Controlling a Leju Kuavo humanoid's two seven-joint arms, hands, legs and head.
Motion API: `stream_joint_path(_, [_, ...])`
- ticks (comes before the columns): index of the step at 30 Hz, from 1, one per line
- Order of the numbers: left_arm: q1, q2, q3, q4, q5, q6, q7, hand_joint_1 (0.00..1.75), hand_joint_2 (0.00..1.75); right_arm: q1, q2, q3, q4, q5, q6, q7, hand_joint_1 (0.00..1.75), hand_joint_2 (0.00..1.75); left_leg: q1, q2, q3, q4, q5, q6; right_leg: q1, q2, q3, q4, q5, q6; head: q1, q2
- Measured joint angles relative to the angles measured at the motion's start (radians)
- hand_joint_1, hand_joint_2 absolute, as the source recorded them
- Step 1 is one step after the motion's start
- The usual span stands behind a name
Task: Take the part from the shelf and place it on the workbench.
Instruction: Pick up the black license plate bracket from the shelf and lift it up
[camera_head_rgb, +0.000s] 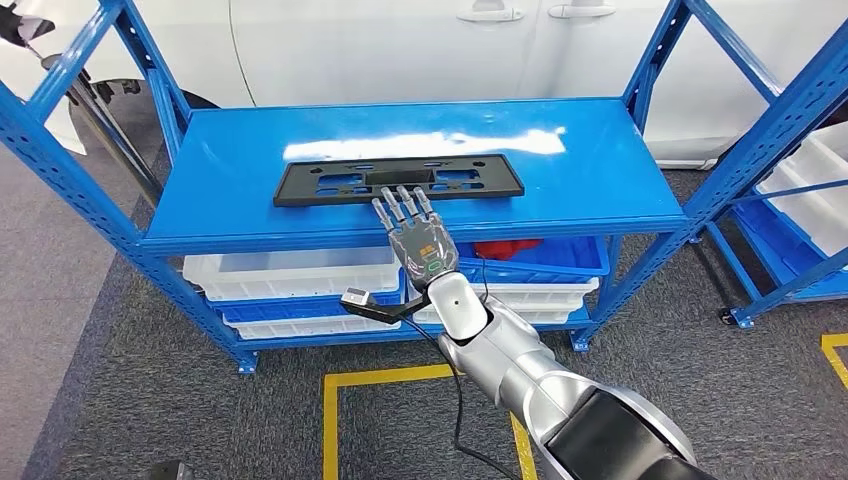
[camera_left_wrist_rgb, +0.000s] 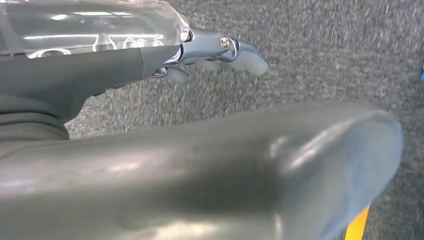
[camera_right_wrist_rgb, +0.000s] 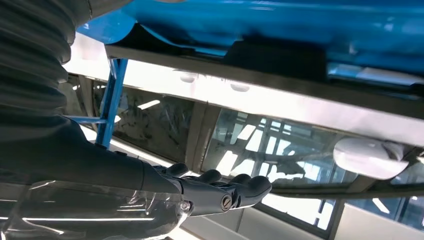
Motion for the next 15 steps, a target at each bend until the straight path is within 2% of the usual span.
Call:
stream_joint_path(2, [-0.001,0.000,0.000,0.000,0.000,-0.001,0.000,0.00,0.00,0.000,0.000,0.000,0.002,0.000,0.007,-0.002,0.00,1.75,0.000,0.001,0.002,-0.003,0.001,0.011,-0.002,-0.001,-0.031,0.066,-0.038,0.006,0.000,0.000])
stream_joint_path(4, [-0.001,0.000,0.000,0.000,0.000,-0.001,0.002,0.00,0.00,0.002,0.000,-0.001,0.006,0.000,0.012,-0.003,0.00,1.75,-0.004,0.001,0.002,-0.002,-0.001,0.018,-0.002,-0.002,-0.100,0.201,-0.094,0.007,0.000,0.000])
stream_joint_path(5, [-0.001,0.000,0.000,0.000,0.000,-0.001,0.002,0.00,0.00,0.005,0.000,-0.001,0.008,0.000,0.014,-0.004,0.00,1.75,-0.007,0.001,0.003,-0.002,-0.002,0.020,-0.001,-0.002,-0.133,0.258,-0.109,0.005,0.000,0.000])
stream_joint_path(6, [0.000,0.000,0.000,0.000,0.000,-0.001,0.003,0.00,0.00,0.008,0.000,-0.001,0.009,0.000,0.016,-0.004,0.00,1.75,-0.010,0.001,0.005,-0.002,-0.004,0.023,0.001,-0.002,-0.151,0.283,-0.105,0.001,0.000,0.000])
stream_joint_path(7, [0.001,0.000,0.000,0.000,0.000,-0.001,0.004,0.00,0.00,0.009,0.000,-0.001,0.011,0.000,0.017,-0.004,0.00,1.75,-0.014,0.001,0.008,-0.002,-0.006,0.025,0.004,-0.002,-0.148,0.267,-0.082,-0.006,0.000,0.000])
stream_joint_path(9, [0.001,-0.001,0.000,0.001,0.000,-0.001,0.004,0.00,0.00,0.008,0.000,-0.002,0.012,0.000,0.018,-0.004,0.00,1.75,-0.020,-0.001,0.017,-0.003,-0.011,0.028,0.016,-0.001,-0.097,0.142,-0.005,-0.031,0.000,0.000])
stream_joint_path(10, [0.000,-0.003,0.000,0.002,0.000,-0.001,0.004,0.00,0.00,0.005,0.000,-0.002,0.012,0.000,0.018,-0.004,0.00,1.75,-0.024,-0.001,0.020,-0.003,-0.013,0.028,0.023,-0.002,-0.068,0.077,0.021,-0.045,0.000,0.000])
stream_joint_path(11, [-0.001,-0.004,0.000,0.003,0.000,-0.001,0.005,0.00,0.00,0.003,0.000,-0.003,0.012,0.000,0.018,-0.004,0.00,1.75,-0.025,-0.001,0.021,-0.004,-0.015,0.026,0.029,-0.003,-0.047,0.030,0.036,-0.056,0.000,0.000])
stream_joint_path(12, [-0.001,-0.006,0.000,0.004,0.000,-0.001,0.005,0.00,0.00,0.001,0.001,-0.004,0.012,-0.001,0.019,-0.004,0.00,1.75,-0.023,0.000,0.021,-0.006,-0.017,0.022,0.034,-0.003,-0.037,0.006,0.038,-0.063,-0.001,0.000])
stream_joint_path(15, [0.000,-0.006,0.000,0.005,0.001,-0.002,0.006,0.00,0.00,-0.001,0.003,-0.010,0.012,0.000,0.018,-0.008,0.00,1.75,-0.023,0.003,0.026,-0.009,-0.022,0.009,0.032,-0.003,-0.020,-0.021,0.040,-0.062,0.000,0.000])
